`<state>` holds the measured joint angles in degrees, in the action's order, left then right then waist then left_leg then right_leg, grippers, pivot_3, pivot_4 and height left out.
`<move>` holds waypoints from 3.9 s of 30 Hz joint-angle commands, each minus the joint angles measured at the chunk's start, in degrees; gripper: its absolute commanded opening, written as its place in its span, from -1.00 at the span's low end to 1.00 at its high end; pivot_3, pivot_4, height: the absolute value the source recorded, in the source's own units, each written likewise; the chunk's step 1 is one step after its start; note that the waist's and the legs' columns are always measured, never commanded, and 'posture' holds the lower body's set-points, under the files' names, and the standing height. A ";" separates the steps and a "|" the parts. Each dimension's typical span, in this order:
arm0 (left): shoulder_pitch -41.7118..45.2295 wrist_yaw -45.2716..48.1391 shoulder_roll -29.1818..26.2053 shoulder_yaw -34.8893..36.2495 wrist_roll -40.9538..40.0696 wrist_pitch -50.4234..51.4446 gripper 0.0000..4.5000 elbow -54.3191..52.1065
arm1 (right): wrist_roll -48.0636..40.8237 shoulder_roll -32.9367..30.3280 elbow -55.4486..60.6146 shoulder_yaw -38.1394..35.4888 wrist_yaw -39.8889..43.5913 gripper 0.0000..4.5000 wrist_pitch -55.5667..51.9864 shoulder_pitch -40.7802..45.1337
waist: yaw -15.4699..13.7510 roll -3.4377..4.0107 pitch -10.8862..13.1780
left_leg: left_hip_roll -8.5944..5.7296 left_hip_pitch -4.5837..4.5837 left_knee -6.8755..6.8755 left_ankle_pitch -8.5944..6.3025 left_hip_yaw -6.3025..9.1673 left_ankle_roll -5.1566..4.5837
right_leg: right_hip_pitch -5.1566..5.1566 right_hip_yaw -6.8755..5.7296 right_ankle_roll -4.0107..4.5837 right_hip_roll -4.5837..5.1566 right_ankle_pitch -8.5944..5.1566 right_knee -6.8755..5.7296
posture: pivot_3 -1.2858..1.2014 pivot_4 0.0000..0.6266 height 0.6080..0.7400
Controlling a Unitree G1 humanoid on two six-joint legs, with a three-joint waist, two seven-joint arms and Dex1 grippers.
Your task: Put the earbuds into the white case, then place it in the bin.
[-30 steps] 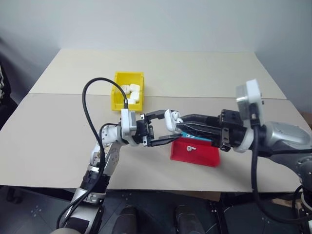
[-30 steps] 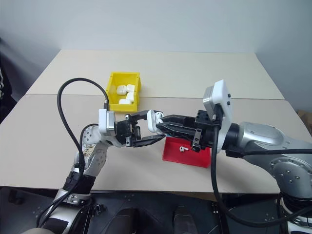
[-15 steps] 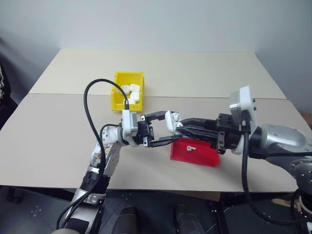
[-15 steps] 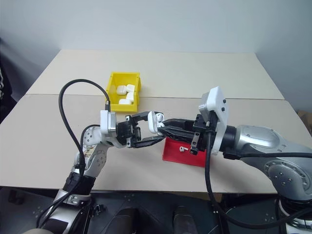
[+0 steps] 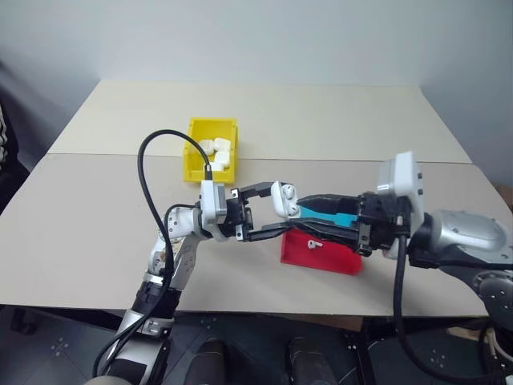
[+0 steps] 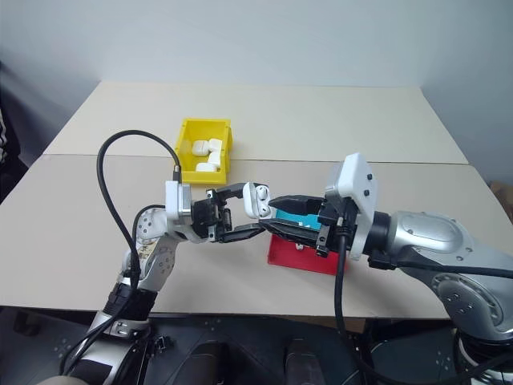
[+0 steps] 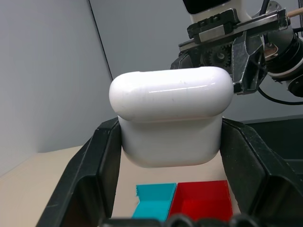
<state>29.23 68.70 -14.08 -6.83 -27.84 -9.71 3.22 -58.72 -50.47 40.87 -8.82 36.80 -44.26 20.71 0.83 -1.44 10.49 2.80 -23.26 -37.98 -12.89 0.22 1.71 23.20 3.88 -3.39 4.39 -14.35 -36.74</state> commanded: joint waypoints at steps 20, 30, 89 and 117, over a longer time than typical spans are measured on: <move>8.08 -1.87 -1.39 -2.61 2.50 7.95 0.25 -2.72 | 9.85 -6.53 -16.46 9.33 25.57 -0.82 4.63 34.83 | 0.13 0.00 0.02 | 0.02 -0.04 0.01 0.00 -0.02 0.00 | 0.08 0.01 -0.02 -0.01 0.01 0.04 | 0.03 -0.52 1.00; 8.52 -2.68 -0.02 -3.42 3.94 7.05 0.25 -3.04 | 21.71 0.71 -19.85 19.50 31.85 -0.98 7.69 41.58 | 0.07 0.00 0.02 | 0.02 -0.07 0.01 0.00 -0.02 0.00 | 0.14 0.01 -0.01 -0.01 0.02 -0.02 | 0.03 -0.52 1.00; 30.89 -71.52 4.67 8.52 33.97 20.41 0.57 34.87 | 31.97 7.68 -16.44 3.97 3.07 -1.00 1.06 18.30 | -0.12 -0.08 0.05 | -0.08 -0.33 -0.04 0.01 0.05 0.01 | 0.28 -0.04 -0.06 0.04 0.06 -0.02 | 0.03 -0.52 1.00; -21.98 -14.82 -32.53 27.93 -3.61 29.84 0.98 -24.36 | 34.01 -12.70 -21.52 -15.39 33.03 -1.00 28.72 -10.43 | 0.29 -0.06 0.03 | 0.02 -0.24 0.04 0.09 -0.12 0.14 | 0.55 0.10 0.02 0.01 0.05 -0.30 | 0.03 -0.52 1.00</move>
<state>7.78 50.98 -44.83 17.08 -28.22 19.52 -17.08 -23.49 -62.14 19.29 -20.14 67.41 -18.41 10.74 1.11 -1.50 10.52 2.82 -23.32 -37.93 -12.80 0.10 1.84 23.53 3.96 -3.37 4.40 -14.33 -36.99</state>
